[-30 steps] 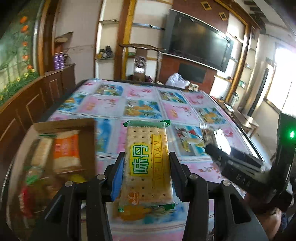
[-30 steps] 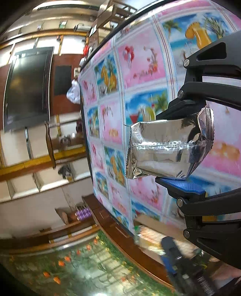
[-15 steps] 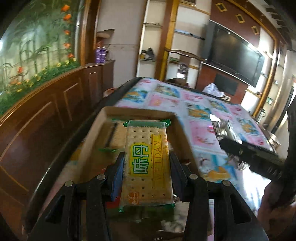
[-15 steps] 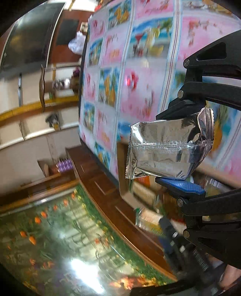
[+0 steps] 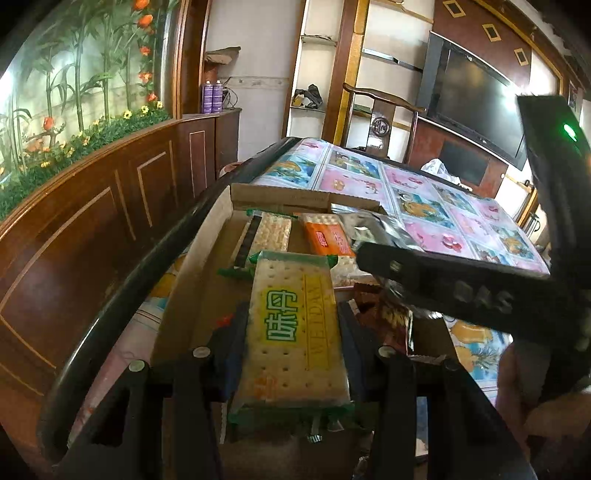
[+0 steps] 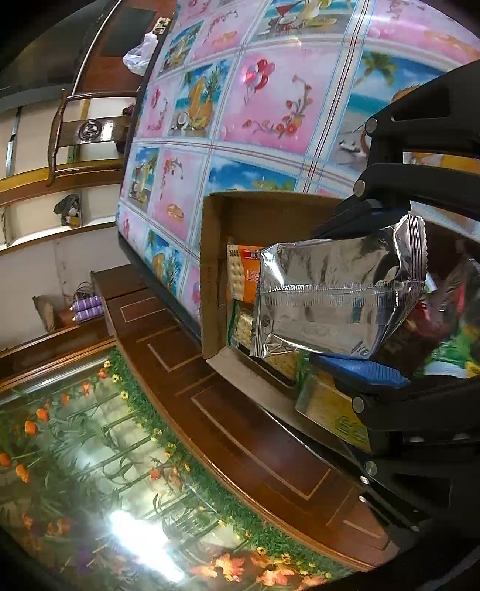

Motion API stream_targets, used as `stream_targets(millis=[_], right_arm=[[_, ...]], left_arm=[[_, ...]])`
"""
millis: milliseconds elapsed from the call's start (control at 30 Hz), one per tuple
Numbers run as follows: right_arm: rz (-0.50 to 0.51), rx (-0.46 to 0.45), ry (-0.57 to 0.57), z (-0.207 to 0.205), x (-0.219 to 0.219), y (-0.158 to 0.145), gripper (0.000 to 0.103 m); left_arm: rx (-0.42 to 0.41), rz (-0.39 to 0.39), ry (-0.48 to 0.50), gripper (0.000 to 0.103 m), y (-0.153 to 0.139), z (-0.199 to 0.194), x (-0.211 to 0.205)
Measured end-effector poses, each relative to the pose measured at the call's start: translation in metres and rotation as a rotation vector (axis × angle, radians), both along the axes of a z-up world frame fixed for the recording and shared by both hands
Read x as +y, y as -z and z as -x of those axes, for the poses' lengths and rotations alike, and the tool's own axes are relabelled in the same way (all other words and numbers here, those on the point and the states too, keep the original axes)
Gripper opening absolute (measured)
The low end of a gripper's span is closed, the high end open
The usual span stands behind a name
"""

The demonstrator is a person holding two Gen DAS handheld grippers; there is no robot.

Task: Organize snacks
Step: 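Lower the cracker pack and silver bag into the box and open both grippers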

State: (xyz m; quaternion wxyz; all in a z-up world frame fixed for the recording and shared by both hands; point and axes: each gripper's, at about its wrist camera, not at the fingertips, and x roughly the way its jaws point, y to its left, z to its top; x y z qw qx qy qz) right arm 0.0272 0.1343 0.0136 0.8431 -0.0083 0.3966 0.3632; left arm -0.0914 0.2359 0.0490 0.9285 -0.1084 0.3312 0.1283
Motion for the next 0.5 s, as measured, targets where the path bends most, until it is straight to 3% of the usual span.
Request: stream_targets(millis=[500], right_arm=[[0.086, 0.003, -0.003, -0.012, 0.025, 0.011, 0.063]], left_arm=[[0.049, 0.027, -0.008, 0.046, 0.008, -0.012, 0.007]])
